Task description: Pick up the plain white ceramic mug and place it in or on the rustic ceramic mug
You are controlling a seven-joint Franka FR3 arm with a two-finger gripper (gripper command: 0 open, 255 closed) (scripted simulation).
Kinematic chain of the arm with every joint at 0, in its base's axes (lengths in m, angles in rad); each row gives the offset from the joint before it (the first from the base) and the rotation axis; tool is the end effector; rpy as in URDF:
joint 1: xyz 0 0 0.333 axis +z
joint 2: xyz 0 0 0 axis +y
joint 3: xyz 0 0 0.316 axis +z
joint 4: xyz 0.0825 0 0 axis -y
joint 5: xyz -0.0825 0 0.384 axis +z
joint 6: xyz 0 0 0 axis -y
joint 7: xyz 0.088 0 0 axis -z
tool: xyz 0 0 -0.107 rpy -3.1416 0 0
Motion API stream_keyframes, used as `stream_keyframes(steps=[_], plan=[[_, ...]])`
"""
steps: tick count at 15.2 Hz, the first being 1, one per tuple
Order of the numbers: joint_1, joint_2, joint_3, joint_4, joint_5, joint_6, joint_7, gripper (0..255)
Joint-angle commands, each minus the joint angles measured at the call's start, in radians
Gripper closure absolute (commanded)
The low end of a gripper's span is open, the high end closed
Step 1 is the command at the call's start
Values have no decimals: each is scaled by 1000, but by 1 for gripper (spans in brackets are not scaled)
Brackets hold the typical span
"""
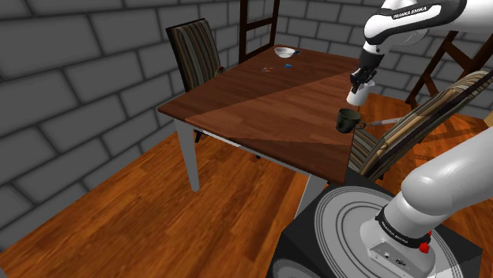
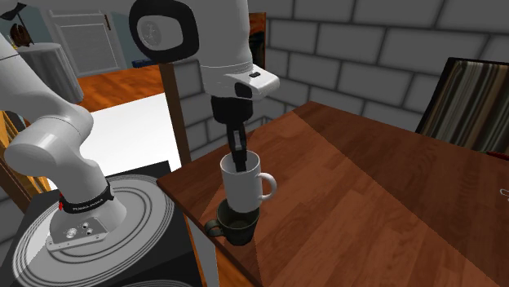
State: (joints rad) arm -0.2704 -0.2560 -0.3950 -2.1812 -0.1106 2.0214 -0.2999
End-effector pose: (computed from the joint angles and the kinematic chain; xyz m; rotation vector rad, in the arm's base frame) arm 0.3752 -0.3156 0.4953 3.0620 -0.4838 0.1064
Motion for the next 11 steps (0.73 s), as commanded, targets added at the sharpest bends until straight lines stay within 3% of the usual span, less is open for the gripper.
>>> stream_keyframes(steps=[1, 7, 11], plan=[[0, 5, -1, -26, 0, 31, 2, 255], [0, 33, -11, -92, 6, 124, -4, 255], [0, 33, -11, -92, 6, 124, -4, 255]])
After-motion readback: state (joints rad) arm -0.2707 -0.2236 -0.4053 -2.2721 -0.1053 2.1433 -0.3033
